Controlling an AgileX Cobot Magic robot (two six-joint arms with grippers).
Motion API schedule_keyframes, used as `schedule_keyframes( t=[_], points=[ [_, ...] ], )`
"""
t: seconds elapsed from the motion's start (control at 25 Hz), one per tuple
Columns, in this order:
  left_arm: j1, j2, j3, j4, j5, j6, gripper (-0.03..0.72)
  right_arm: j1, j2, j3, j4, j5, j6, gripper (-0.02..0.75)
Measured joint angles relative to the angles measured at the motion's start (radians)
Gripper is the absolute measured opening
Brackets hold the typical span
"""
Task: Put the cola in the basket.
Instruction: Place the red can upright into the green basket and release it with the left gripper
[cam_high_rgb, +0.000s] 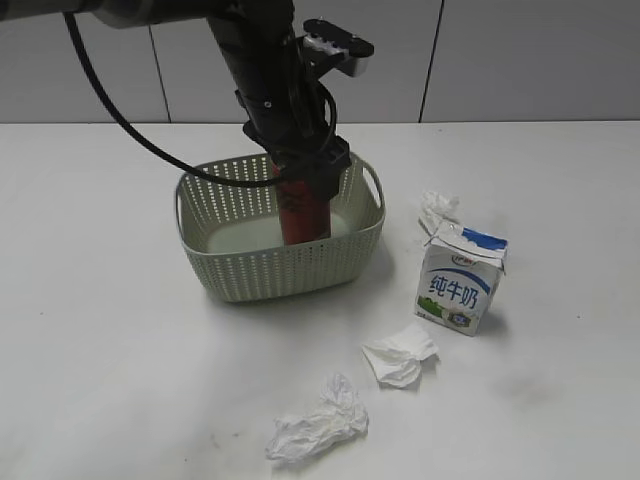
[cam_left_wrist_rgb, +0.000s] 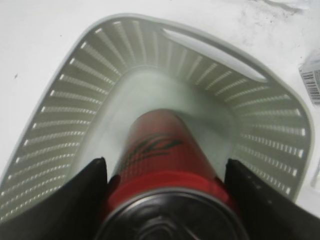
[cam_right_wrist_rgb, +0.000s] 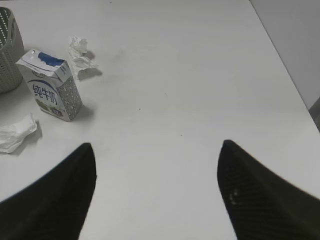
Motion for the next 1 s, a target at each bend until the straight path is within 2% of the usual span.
schedule_keyframes(
  t=[0.08,0.16,0.24,0.44,0.6,0.84,1.0],
  points=[
    [0.000,0.000,0.000,0.000,0.000,0.000,0.559,0.000,0.000,0.000,0.000,0.000,0.000,0.571],
    [0.000,0.000,-0.006,0.002,-0.001,0.000,0.633,0.000,0.000,0.000,0.000,0.000,0.000,0.571],
    [0.000,0.000,-0.019,-0.001,0.014,0.001,0.650,0.000,0.000,0.000,0.000,0.000,0.000,0.571],
    [0.000,0.000,-0.109,-0.002,0.131,0.001,0.652,0.000,0.000,0.000,0.000,0.000,-0.001,0.571],
    [0.000,-0.017,-0.177,-0.003,0.153,-0.001,0.649,0.000,0.000,0.000,0.000,0.000,-0.001,0.571],
    [0.008,-0.098,-0.190,-0.017,0.158,-0.008,0.621,0.000,0.000,0.000,0.000,0.000,0.000,0.571],
    [0.056,-0.143,-0.190,-0.022,0.160,-0.033,0.594,0.000,0.000,0.000,0.000,0.000,0.000,0.571]
  ],
)
